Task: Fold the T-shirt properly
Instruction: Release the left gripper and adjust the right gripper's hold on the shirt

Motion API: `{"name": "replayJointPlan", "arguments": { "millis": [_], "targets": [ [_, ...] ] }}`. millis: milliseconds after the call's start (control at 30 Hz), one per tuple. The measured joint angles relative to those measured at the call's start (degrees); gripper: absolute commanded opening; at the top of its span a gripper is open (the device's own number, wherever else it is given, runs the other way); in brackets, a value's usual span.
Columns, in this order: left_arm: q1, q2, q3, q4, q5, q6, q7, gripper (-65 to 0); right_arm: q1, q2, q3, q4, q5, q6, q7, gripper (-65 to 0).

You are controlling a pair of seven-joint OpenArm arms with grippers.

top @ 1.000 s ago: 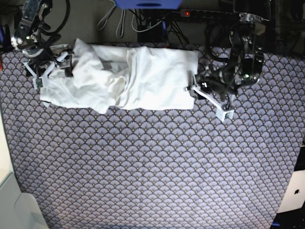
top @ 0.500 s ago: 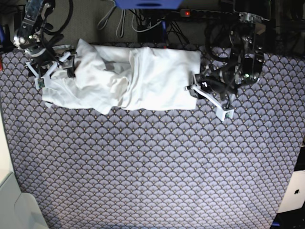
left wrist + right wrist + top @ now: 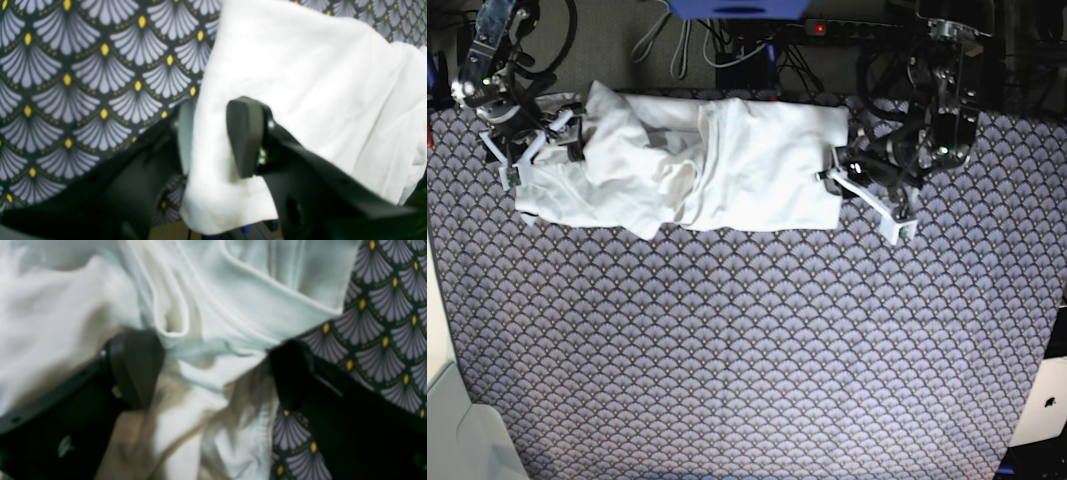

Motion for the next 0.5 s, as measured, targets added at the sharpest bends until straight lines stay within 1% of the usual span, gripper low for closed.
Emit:
{"name": "replayJointPlan", "arguments": {
  "millis": [433,500],
  "targets": [
    [0.7,0.0,0.0,0.0,0.0,0.0,0.0,-42.8,-0.2,-0.2,1.0,0.0,0.2,0.3,0.3,-11.5],
    [0.6,0.0,0.0,0.0,0.0,0.0,0.0,-42.8,-0.4,-0.1,1.0,0.0,0.2,0.3,0.3,-12.7]
  ]
}}
